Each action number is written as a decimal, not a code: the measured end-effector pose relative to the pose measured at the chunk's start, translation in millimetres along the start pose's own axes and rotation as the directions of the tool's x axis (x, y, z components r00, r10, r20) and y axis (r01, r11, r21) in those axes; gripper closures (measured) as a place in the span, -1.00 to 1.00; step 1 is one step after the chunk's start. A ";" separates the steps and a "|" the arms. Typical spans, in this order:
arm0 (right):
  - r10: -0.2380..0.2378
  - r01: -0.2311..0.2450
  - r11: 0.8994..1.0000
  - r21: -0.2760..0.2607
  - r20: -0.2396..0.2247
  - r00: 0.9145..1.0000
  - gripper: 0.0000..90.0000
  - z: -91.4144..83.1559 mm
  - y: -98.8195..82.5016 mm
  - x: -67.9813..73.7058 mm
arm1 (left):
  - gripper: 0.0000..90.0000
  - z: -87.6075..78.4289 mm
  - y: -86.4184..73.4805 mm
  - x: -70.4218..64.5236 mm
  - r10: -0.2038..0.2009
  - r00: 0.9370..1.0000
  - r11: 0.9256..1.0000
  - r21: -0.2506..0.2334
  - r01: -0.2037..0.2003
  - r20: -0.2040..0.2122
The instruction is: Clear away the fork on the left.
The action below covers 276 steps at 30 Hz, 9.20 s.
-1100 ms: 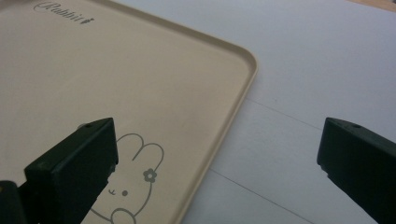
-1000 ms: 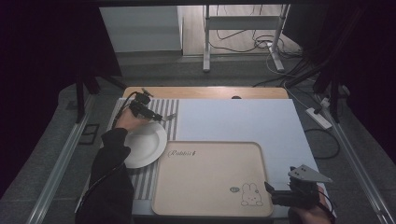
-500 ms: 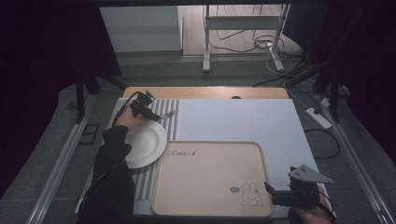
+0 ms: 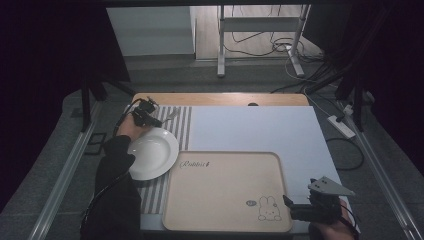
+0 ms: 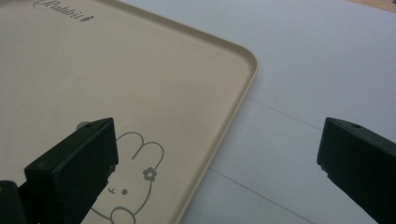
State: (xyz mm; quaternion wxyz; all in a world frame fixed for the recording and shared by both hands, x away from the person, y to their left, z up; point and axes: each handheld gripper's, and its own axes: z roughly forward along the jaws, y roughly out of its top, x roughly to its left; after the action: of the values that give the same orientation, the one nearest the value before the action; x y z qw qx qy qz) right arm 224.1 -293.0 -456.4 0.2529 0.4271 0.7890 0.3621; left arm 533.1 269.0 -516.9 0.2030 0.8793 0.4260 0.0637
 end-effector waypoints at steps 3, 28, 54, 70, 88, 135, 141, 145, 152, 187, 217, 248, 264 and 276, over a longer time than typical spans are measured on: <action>0.003 -0.003 1.000 0.000 0.000 1.000 -1.00 -0.1 0.0 -0.2 | 0.88 -3.9 -1.4 4.2 -0.002 1.000 1.000 0.009 0.002 -0.019; -0.004 0.004 1.000 -0.008 0.002 1.000 -1.00 -1.0 -0.2 0.5 | 0.88 -59.9 2.7 -11.3 -0.009 1.000 0.999 -0.034 0.010 0.025; -0.007 0.007 1.000 -0.008 0.002 1.000 -1.00 -1.2 -0.1 1.1 | 0.88 -60.5 -26.7 -80.1 0.011 0.996 0.999 -0.044 -0.007 0.088; -0.012 0.012 1.000 -0.010 0.002 1.000 -1.00 -1.5 -0.1 1.6 | 0.88 -64.0 -44.6 -133.3 0.055 0.991 0.998 -0.043 -0.050 0.124; -0.023 0.023 1.000 -0.018 -0.009 1.000 -1.00 -2.4 -0.4 2.1 | 0.88 -59.5 -57.4 -202.2 0.069 0.985 0.998 -0.023 -0.066 0.157; -0.033 0.033 0.999 -0.021 -0.025 0.999 -1.00 -3.1 -0.6 2.5 | 0.67 -32.5 -76.0 -274.3 0.070 0.980 0.997 0.027 -0.076 0.185; -0.035 0.034 0.999 -0.017 -0.021 0.999 -1.00 -2.8 -0.5 2.8 | 0.97 -31.9 -58.9 -283.4 0.132 0.972 0.991 -0.040 -0.127 0.196; -0.034 0.034 0.999 -0.018 -0.018 0.999 -1.00 -2.5 -0.5 3.0 | 0.97 -24.4 -52.6 -288.6 0.152 0.964 0.988 -0.031 -0.148 0.217; -0.034 0.034 0.999 -0.020 -0.018 0.999 -1.00 -2.8 -0.6 2.8 | 0.97 -13.1 -52.0 -288.6 0.158 0.971 0.987 -0.003 -0.160 0.181; -0.032 0.031 0.999 -0.019 -0.018 0.999 -1.00 -2.6 -0.4 3.1 | 0.97 -22.2 -71.1 -231.3 0.021 0.988 1.000 0.001 -0.022 0.152; -0.039 0.039 0.999 -0.015 -0.022 0.999 -1.00 -2.0 -0.2 3.5 | 0.50 -34.3 -73.9 -229.1 0.046 0.990 0.998 -0.058 -0.039 0.132; -0.049 0.049 0.999 -0.010 -0.021 0.999 -1.00 -1.2 0.0 4.6 | -0.76 -56.6 -84.7 -221.4 0.082 0.987 0.960 -0.276 -0.040 0.141; -0.050 0.050 0.999 -0.006 -0.020 0.999 -1.00 -0.8 0.1 4.7 | -1.00 -67.4 -94.9 -215.8 0.079 0.986 0.954 -0.297 -0.033 0.144; -0.051 0.051 0.999 -0.003 -0.019 0.999 -1.00 -0.4 0.2 4.7 | -1.00 -71.5 -104.0 -209.3 0.050 0.992 0.952 -0.307 -0.011 0.119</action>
State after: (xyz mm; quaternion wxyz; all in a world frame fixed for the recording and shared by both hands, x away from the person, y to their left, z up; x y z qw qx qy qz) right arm 221.6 -289.0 -456.4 0.2552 0.4031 0.8014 0.3607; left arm 305.9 186.1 -482.0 0.3619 0.8461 0.3838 0.0764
